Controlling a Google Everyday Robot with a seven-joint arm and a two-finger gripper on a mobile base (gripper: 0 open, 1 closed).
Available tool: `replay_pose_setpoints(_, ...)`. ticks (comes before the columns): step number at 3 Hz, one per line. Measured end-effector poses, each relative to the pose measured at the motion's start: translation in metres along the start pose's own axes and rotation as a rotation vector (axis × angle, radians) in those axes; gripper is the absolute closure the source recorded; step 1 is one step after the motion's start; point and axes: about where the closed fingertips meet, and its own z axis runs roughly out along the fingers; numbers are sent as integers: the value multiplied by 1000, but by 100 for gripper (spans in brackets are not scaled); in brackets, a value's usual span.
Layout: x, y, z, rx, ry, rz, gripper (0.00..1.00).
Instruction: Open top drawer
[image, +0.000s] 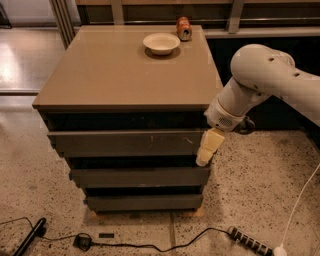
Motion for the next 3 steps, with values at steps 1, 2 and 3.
replay_pose_setpoints(1, 2, 1, 4, -5, -11, -9, 0)
replay_pose_setpoints(2, 1, -9, 49, -45, -8, 6, 0)
replay_pose_setpoints(3, -15, -20, 71, -72, -5, -18, 0)
